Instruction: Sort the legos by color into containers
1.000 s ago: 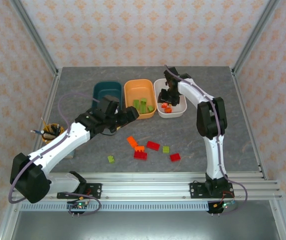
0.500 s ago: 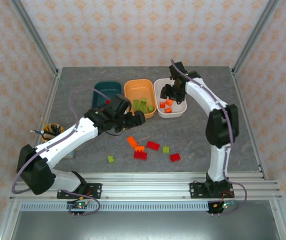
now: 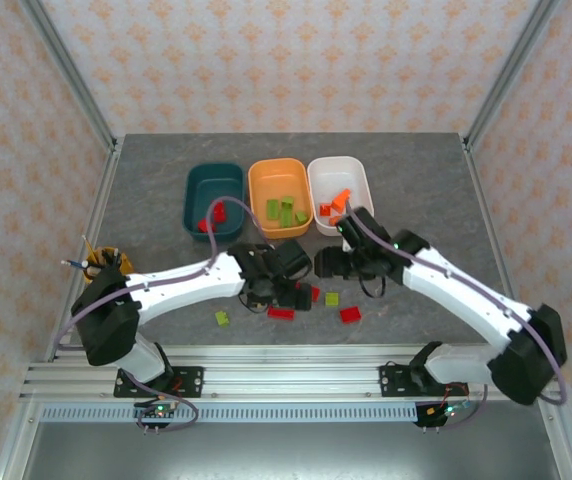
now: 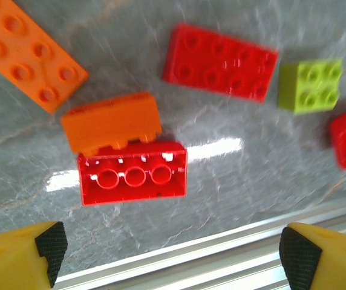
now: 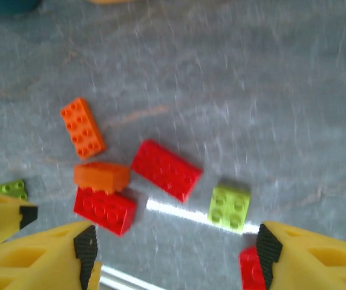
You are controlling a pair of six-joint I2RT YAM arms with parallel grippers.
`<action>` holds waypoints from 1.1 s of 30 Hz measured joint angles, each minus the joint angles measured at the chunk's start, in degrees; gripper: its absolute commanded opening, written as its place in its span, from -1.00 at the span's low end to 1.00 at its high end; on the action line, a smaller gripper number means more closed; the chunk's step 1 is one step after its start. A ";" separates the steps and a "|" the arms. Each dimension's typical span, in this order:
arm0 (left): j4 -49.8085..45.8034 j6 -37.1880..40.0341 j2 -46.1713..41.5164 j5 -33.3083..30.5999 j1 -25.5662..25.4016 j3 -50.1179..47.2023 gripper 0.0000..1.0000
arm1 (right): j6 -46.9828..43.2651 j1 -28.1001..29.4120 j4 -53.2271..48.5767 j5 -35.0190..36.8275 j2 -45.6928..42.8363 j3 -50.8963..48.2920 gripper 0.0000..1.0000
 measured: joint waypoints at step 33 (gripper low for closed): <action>0.92 2.56 13.73 -8.90 -2.99 1.53 0.13 | 10.40 1.14 -2.21 -3.54 -23.43 -10.97 0.77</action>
